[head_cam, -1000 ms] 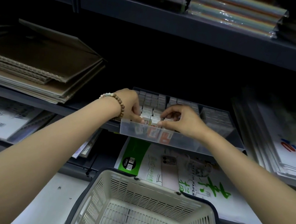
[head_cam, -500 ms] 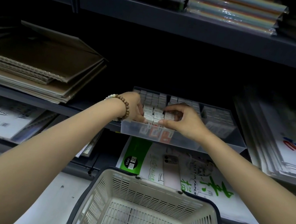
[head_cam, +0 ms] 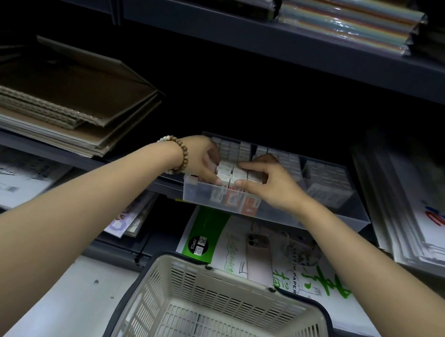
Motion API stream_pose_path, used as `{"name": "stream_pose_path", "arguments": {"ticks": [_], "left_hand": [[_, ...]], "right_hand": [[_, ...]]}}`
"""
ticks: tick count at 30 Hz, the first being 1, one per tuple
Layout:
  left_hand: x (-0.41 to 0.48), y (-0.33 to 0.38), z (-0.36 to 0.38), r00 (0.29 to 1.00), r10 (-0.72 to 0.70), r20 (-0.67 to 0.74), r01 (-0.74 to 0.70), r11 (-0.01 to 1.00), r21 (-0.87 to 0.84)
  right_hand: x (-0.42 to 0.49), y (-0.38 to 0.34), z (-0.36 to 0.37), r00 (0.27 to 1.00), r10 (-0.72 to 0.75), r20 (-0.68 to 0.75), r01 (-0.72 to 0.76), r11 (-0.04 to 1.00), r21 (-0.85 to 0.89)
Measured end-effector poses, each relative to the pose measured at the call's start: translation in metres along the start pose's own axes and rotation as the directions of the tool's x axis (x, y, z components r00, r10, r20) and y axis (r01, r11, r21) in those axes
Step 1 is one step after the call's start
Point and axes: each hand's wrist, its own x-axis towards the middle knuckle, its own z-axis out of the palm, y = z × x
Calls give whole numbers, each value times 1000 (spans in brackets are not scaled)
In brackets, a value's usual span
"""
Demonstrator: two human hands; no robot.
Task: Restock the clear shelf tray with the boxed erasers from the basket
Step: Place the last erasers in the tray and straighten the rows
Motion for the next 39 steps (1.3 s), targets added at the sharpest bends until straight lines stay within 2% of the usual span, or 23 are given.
{"name": "stream_pose_path", "arguments": {"ticks": [5, 11, 15, 19, 22, 26, 29, 33, 36, 39], "left_hand": [[-1, -9, 8, 997, 48, -68, -54, 995, -85], [1, -11, 13, 983, 103, -154, -116, 990, -80], [-3, -26, 9, 973, 132, -187, -163, 973, -165], [-8, -47, 4, 949, 128, -289, -205, 945, -256], [-11, -63, 1, 925, 93, -368, -203, 940, -273], [-17, -75, 8, 947, 110, -301, -188, 951, -244], [-19, -78, 15, 946, 119, -300, -203, 942, -267], [-14, -75, 16, 949, 50, -311, -154, 935, -320], [-7, -73, 17, 958, -19, -285, -103, 908, -407], [-5, -71, 20, 962, -29, -273, -101, 889, -447]], "right_hand": [[-4, 2, -3, 999, -2, -53, 3, 1000, 31], [-2, -2, -4, 999, -25, -27, 25, 999, 26], [3, -10, -2, 997, -75, -29, 74, 996, -55], [14, -24, 4, 993, -119, 4, 119, 993, -27], [28, -34, 10, 991, -133, 27, 134, 988, -71], [45, -40, 15, 992, -104, 71, 113, 983, -147], [51, -38, 18, 991, -80, 103, 101, 973, -210], [57, -42, 26, 994, -63, 93, 87, 957, -276], [58, -43, 30, 997, -49, 51, 60, 969, -239], [54, -40, 29, 997, -57, 55, 63, 991, -120]]}}
